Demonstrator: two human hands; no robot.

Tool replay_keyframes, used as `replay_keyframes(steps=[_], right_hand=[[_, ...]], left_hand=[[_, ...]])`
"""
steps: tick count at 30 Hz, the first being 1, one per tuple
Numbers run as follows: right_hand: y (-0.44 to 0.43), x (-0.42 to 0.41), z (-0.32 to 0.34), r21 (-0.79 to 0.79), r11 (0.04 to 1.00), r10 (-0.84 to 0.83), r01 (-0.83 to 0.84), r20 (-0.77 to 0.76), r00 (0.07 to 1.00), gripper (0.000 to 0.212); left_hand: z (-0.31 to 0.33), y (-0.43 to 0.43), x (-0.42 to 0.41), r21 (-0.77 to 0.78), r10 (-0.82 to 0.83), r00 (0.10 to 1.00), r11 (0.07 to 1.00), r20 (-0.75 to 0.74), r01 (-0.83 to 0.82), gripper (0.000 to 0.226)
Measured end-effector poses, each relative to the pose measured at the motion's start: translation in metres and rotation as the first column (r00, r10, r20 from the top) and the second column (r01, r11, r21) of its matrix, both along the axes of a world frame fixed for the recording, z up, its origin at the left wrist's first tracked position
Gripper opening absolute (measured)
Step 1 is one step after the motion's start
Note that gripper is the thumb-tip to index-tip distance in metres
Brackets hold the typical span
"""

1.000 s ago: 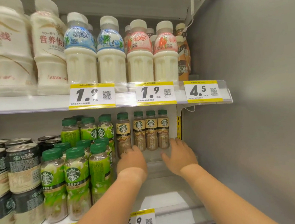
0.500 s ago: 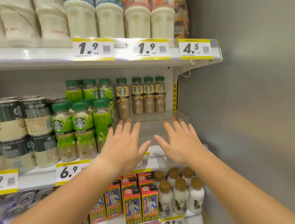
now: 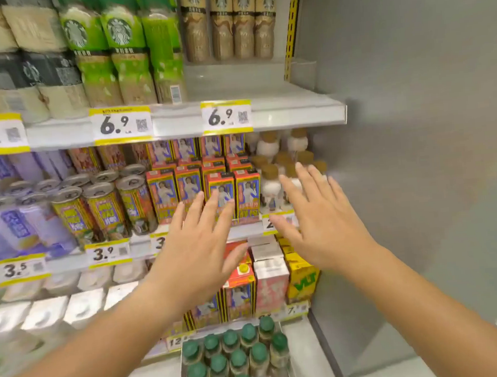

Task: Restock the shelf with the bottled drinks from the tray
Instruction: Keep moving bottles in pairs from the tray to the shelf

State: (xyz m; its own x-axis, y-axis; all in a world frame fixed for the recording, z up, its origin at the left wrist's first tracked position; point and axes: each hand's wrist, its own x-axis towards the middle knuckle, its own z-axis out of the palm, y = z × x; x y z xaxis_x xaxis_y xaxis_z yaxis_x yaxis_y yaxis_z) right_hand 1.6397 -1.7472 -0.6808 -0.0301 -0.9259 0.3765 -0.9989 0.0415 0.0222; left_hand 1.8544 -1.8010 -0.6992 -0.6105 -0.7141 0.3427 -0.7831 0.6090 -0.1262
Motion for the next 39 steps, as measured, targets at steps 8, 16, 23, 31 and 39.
replay_keyframes(steps=[8, 16, 23, 31, 39], right_hand=[[0.045, 0.018, -0.162, 0.204, 0.979, 0.008, -0.017, 0.044, 0.999, 0.071], [0.09, 0.045, -0.305, 0.432, 0.888, 0.134, -0.158, 0.086, 0.987, 0.069], [0.092, 0.062, -0.395, 0.644, 0.745, -0.148, -0.176, 0.416, 0.897, 0.043], [0.069, 0.071, -0.449, 0.552, 0.83, -0.522, 0.084, 0.714, 0.467, 0.045], [0.065, 0.068, -0.461, 0.335, 0.925, -0.378, 0.177, 0.792, 0.478, 0.04]], left_hand=[[-0.17, 0.039, 0.052, 0.258, 0.024, 0.995, 0.965, 0.099, -0.049, 0.084], [-0.301, 0.063, 0.097, 0.493, 0.151, 0.987, 0.856, 0.056, -0.159, 0.084], [-0.354, 0.059, 0.094, 0.745, 0.425, 0.903, 0.623, -0.066, -0.239, 0.068], [-0.396, 0.046, 0.077, 0.853, 0.716, 0.672, 0.46, -0.191, -0.247, 0.052], [-0.415, 0.041, 0.076, 0.829, 0.725, 0.661, 0.481, -0.194, -0.284, 0.055]])
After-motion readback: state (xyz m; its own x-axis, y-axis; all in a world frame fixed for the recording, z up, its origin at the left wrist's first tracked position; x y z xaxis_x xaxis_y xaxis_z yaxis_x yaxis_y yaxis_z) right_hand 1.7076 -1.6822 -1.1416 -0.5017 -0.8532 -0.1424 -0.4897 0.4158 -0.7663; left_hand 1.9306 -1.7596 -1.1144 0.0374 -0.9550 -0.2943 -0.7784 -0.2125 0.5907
